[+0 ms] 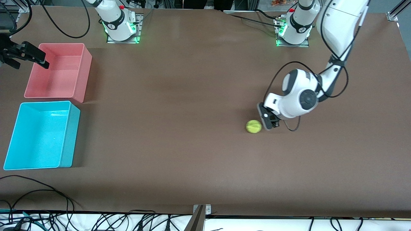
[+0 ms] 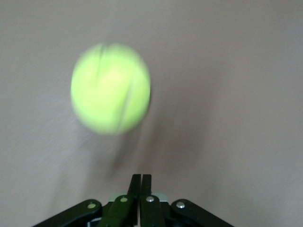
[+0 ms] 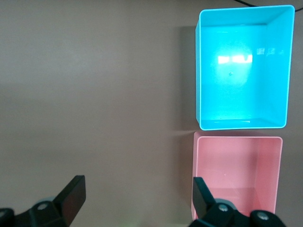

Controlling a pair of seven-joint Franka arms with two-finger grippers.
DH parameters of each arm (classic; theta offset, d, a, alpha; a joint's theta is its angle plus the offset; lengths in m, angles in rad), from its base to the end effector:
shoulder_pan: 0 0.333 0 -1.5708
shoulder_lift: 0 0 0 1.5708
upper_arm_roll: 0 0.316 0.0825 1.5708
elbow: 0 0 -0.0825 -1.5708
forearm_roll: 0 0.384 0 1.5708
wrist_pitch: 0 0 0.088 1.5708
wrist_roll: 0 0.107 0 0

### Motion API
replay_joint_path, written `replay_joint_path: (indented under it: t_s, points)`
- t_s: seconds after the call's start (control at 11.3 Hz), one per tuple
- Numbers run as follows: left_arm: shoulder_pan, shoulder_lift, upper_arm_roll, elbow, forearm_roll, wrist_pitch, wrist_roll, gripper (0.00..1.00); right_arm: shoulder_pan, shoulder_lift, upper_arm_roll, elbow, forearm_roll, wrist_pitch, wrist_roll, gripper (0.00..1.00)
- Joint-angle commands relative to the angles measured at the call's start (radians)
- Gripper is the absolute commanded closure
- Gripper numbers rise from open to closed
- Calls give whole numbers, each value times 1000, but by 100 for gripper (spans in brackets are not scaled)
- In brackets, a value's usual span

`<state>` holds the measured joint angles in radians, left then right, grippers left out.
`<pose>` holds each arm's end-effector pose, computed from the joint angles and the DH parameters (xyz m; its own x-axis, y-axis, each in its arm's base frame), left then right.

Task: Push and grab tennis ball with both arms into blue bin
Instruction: 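Push the tennis ball with the left gripper toward the cyan bin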

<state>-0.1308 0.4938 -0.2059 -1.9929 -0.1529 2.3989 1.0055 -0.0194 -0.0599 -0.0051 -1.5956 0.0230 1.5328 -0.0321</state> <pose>0.5680 -0.1975 0.2096 0.3649 -0.9246 0.1090 -0.9219 -0.3425 0.1812 0.5319 -0.0106 0.6421 1.0000 0.0085 -0.0021 0.0084 -0.9997 -0.0234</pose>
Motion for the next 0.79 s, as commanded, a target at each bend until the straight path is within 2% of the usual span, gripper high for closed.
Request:
replay_joint_path:
  t_s: [0.0, 0.7]
  points:
    - [34, -38, 13, -20, -19, -47, -1, 91, -2, 0, -1, 6, 14, -2, 1, 0]
    - [46, -38, 23, -21, -16, -50, 30, 87, -2, 12, -1, 5, 12, 1, 0, 0]
